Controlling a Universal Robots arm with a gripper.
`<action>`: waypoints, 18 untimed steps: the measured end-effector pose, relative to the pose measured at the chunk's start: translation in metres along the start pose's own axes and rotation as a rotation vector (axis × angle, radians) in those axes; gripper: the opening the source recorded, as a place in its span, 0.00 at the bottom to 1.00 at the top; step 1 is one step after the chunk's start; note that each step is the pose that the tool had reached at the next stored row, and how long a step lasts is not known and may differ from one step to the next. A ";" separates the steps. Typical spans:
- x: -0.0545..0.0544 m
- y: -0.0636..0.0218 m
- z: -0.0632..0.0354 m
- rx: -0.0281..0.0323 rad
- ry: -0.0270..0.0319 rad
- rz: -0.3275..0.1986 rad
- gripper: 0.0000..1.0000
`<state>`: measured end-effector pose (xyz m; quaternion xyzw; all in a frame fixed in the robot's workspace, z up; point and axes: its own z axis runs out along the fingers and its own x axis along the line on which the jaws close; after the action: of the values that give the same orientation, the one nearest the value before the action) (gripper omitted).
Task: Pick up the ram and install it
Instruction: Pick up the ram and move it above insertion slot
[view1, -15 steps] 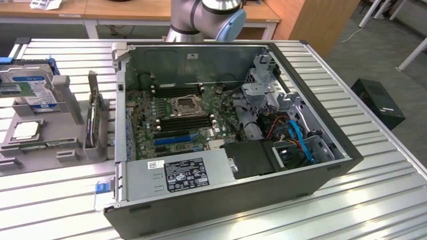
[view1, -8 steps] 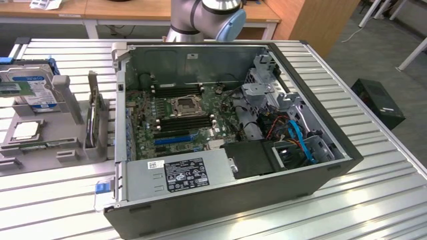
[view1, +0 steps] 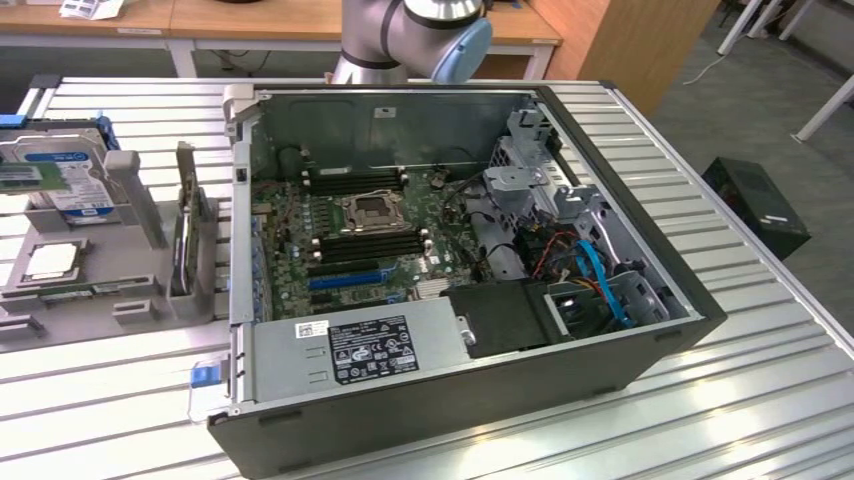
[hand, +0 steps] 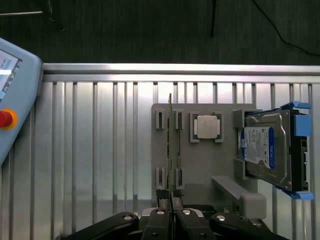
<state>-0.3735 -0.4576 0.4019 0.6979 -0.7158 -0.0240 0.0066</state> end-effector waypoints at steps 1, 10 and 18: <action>0.000 -0.0009 0.0000 0.0000 -0.0001 0.000 0.12; 0.000 -0.0166 -0.0005 0.0003 -0.0003 0.000 0.12; -0.001 -0.0346 -0.0013 -0.0002 -0.0002 0.000 0.12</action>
<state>-0.3389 -0.4576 0.4017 0.6978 -0.7158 -0.0241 0.0066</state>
